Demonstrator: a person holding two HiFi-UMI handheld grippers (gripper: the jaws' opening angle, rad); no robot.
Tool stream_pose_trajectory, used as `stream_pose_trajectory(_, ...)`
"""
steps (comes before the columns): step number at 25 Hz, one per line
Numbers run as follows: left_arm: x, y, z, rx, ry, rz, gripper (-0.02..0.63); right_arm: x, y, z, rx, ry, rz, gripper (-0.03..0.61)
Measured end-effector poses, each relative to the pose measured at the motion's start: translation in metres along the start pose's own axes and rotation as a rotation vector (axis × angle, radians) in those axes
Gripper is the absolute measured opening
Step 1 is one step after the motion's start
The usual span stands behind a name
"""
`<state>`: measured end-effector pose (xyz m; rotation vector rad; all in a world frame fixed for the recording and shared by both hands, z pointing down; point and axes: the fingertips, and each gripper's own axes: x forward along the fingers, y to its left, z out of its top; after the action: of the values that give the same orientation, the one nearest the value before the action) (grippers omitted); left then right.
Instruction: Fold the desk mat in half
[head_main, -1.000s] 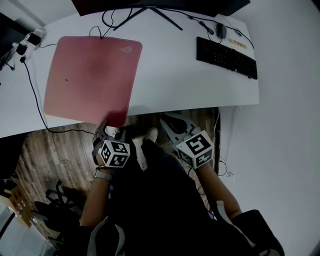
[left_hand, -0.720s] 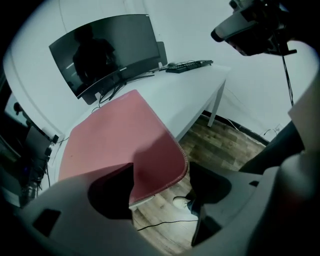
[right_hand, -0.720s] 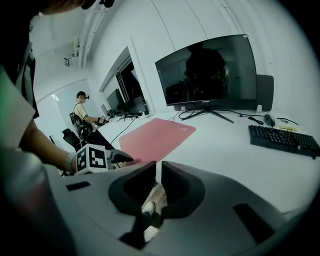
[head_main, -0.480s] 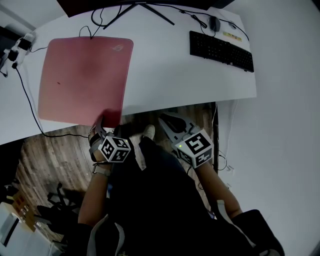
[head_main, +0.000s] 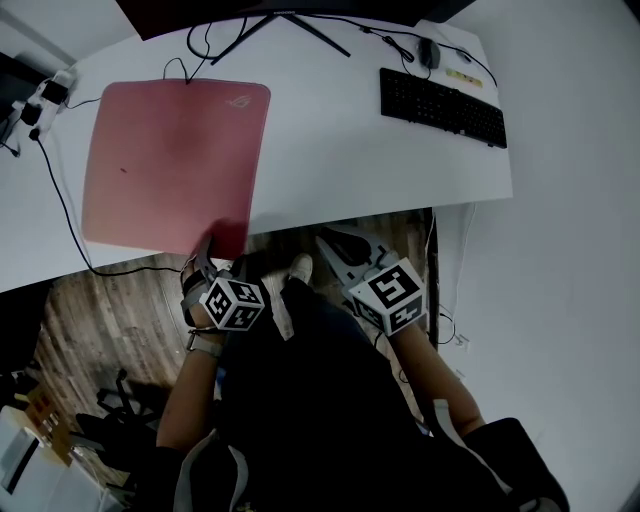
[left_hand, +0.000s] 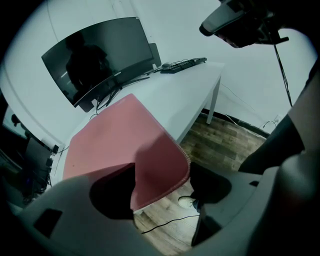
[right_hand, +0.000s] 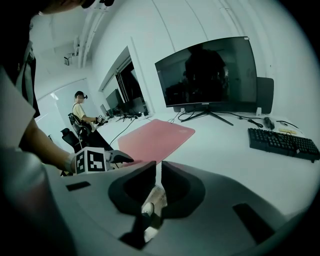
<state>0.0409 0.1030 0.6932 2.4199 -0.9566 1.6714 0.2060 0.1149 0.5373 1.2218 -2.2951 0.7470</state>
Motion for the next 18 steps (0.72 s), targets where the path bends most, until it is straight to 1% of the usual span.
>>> stream_pose_trajectory(3, -0.006, 0.0, 0.003, 0.0, -0.016, -0.008, 0.344, 0.002, 0.004, 0.006, -0.009, -0.007, 0.01, 0.041)
stream_pose_trajectory(13, -0.024, 0.005, 0.015, 0.026, -0.076, -0.029, 0.269, 0.009, 0.014, 0.023, -0.034, -0.016, 0.014, 0.041)
stream_pose_trajectory(16, -0.027, 0.006, 0.017, 0.038, -0.092, -0.048, 0.218, 0.012, 0.02, 0.029, -0.045, -0.015, 0.019, 0.041)
stream_pose_trajectory(18, -0.03, 0.006, 0.02, 0.049, -0.108, -0.058, 0.143, 0.014, 0.023, 0.033, -0.052, -0.014, 0.019, 0.041)
